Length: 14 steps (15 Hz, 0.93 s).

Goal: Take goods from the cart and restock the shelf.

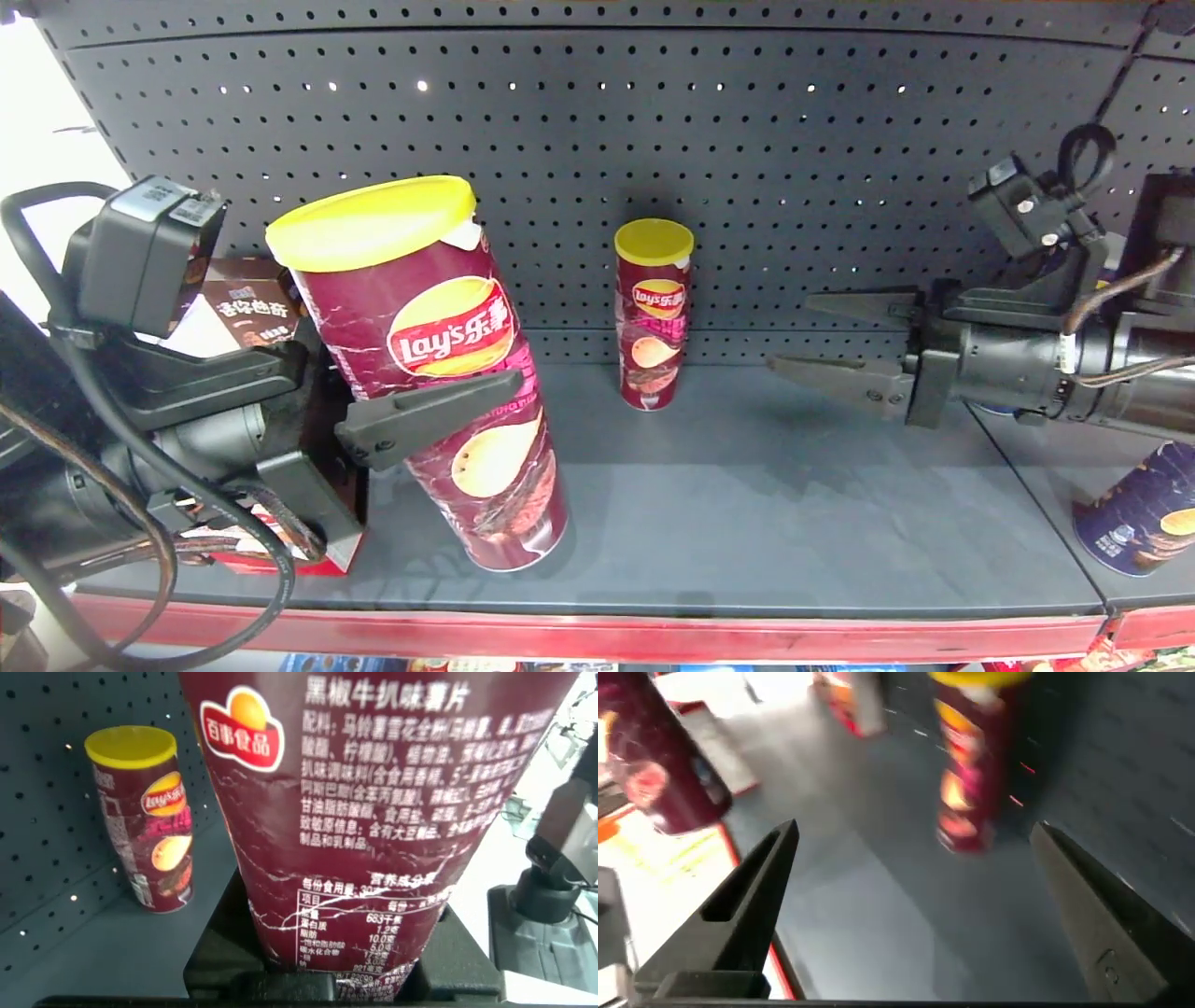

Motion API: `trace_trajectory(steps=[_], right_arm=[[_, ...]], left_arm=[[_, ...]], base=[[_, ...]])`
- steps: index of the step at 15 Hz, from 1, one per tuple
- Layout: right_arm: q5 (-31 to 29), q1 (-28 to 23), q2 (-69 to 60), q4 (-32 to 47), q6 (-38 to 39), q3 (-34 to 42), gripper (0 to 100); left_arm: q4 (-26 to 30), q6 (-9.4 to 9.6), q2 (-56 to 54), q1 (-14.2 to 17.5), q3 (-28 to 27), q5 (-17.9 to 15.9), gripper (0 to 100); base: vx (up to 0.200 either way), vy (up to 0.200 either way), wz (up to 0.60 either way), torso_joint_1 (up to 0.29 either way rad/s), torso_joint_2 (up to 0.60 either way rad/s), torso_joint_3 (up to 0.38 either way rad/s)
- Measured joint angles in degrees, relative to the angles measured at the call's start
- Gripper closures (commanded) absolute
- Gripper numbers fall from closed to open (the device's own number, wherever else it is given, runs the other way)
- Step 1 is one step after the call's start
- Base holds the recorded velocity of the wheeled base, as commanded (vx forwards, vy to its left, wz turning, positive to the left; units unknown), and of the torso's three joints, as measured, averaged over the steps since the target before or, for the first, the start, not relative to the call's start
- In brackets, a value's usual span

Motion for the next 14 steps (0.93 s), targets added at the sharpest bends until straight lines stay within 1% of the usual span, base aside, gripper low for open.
trace_trajectory(steps=[2,4,6,9,12,14], right_arm=[[7.6,-1.0,4.2,-3.2,-1.6,-2.6,0],[14.1,-2.5,8.5,-8.2,-2.7,-4.6,0],[18.4,-4.1,12.6,-11.7,-3.0,-6.3,0],[20.4,-5.1,17.6,-13.8,-3.0,-9.5,0],[22.4,-5.8,24.1,-14.6,-3.0,-16.8,0],[23.1,-6.0,27.5,-14.6,-2.8,-20.0,0]], left_arm=[[0.5,-0.16,-0.2,0.0,0.2,-0.2,100],[0.7,-0.35,-0.4,-0.1,0.3,-0.5,100],[0.6,-0.60,-0.4,-0.1,0.3,-0.9,100],[0.6,-1.15,-0.4,-0.2,0.3,-1.3,100],[0.5,-1.22,-0.5,-0.2,0.3,-1.3,100],[0.4,-1.22,-0.7,-0.1,0.6,-1.3,100]], base=[[0.000,0.000,0.00,0.000,0.00,0.000],[0.000,0.000,0.00,0.000,0.00,0.000],[0.000,0.000,0.00,0.000,0.00,0.000],[0.000,0.000,0.00,0.000,0.00,0.000],[0.000,0.000,0.00,0.000,0.00,0.000],[0.000,0.000,0.00,0.000,0.00,0.000]])
